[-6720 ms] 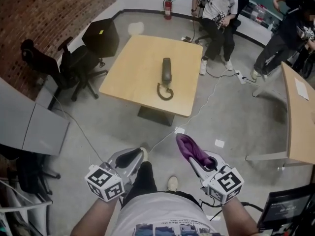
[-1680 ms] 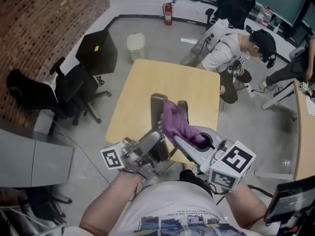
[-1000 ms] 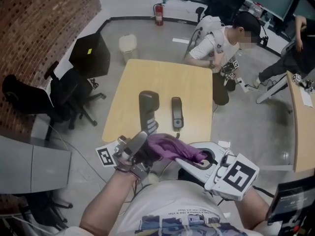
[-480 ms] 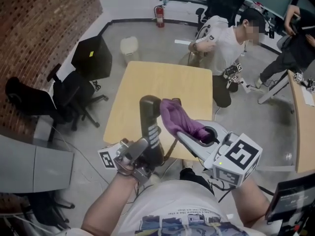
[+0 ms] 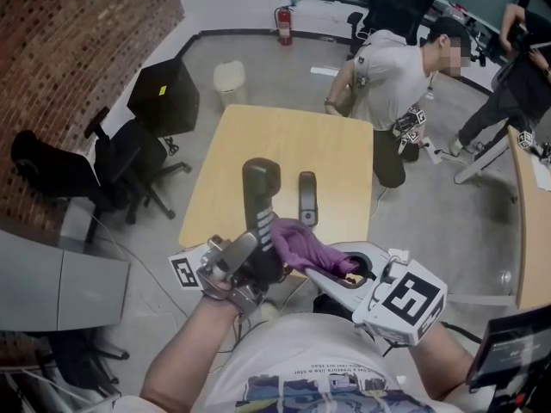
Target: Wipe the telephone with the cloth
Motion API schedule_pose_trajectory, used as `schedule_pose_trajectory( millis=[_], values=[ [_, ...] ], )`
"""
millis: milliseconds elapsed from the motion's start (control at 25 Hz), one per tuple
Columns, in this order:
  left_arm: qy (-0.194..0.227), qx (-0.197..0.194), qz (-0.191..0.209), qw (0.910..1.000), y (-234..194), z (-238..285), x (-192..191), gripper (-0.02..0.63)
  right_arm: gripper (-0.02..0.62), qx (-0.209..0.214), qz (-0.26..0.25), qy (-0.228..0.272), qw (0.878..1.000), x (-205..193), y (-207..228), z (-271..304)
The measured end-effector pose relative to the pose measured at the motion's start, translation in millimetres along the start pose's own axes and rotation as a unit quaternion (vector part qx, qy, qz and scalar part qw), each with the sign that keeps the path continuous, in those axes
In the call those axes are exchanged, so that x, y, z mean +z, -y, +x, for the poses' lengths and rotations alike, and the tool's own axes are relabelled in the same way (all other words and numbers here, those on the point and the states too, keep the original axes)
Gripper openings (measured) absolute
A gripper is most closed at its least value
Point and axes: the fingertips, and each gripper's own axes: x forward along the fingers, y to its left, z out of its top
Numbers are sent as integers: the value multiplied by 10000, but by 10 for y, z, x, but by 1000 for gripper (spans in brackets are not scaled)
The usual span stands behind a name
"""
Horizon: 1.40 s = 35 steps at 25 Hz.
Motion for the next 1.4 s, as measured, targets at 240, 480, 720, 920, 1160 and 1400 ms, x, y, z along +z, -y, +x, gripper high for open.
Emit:
schedule_pose_trajectory(
  millis=[240, 480, 720, 920, 1160, 1400],
  values=[
    [13, 47, 44, 10000, -142, 204, -65, 256, 86, 354, -186, -420, 9983, -308, -39, -294],
    [-10, 104, 14, 9999, -247, 247, -70, 256, 86, 30, -87, 219, 9997, 101, 218, -466],
    [-102, 148, -60, 9998, -344, 303, -179, 256, 86, -731, 80, 732, 9946, 545, 722, -536],
    [-103, 202, -67, 9997, -421, 316, -244, 256, 86, -750, -53, 805, 9939, 692, 794, -427],
    [45, 265, 37, 9996, -481, 306, -182, 256, 86, -343, -248, 540, 9976, 499, 632, -331],
    [118, 267, 71, 9995, -507, 302, -120, 256, 86, 123, -263, 373, 9989, 377, 356, -233]
  ],
)
